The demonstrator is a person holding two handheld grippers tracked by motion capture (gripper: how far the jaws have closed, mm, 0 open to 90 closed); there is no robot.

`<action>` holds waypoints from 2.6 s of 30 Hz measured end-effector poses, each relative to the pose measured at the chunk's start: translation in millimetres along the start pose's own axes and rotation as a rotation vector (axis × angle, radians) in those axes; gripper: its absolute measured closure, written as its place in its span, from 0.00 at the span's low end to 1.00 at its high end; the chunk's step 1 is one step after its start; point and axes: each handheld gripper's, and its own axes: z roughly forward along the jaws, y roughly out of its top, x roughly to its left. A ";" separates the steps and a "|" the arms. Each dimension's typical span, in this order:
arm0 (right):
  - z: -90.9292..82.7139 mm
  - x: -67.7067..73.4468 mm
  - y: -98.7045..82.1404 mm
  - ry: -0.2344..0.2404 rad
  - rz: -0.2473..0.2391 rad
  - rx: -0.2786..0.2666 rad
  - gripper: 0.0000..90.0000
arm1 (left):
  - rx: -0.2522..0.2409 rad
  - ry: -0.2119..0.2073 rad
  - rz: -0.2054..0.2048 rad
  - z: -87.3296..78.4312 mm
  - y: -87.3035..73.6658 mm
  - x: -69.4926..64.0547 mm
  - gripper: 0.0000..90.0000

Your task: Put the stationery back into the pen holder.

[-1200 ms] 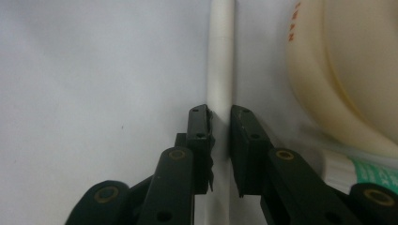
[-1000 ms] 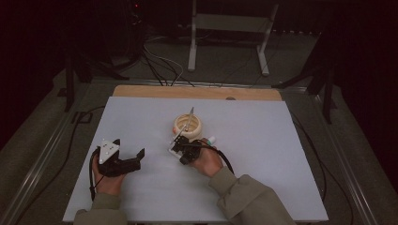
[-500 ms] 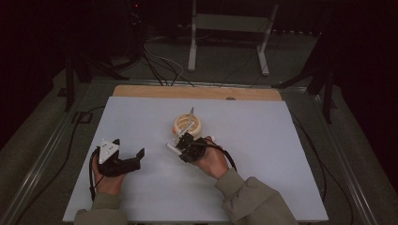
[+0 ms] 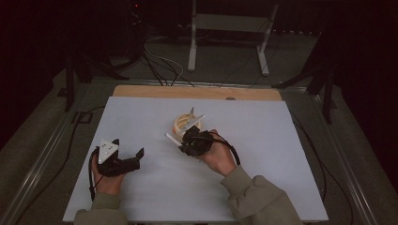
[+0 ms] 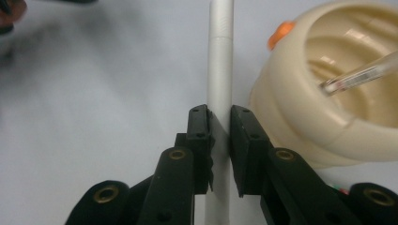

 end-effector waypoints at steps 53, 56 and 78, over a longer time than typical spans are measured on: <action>-27.6 -51.9 18.9 -0.175 0.095 -0.387 0.88 | 0.002 -0.007 -0.023 1.3 -1.2 3.9 0.02; -24.2 -54.8 19.3 -0.177 0.117 -0.403 0.88 | 0.001 -0.008 -0.024 1.3 -1.2 4.1 0.02; -1.7 -61.2 23.1 -0.210 0.133 -0.450 0.88 | 0.004 -0.011 -0.022 2.1 -1.5 3.9 0.02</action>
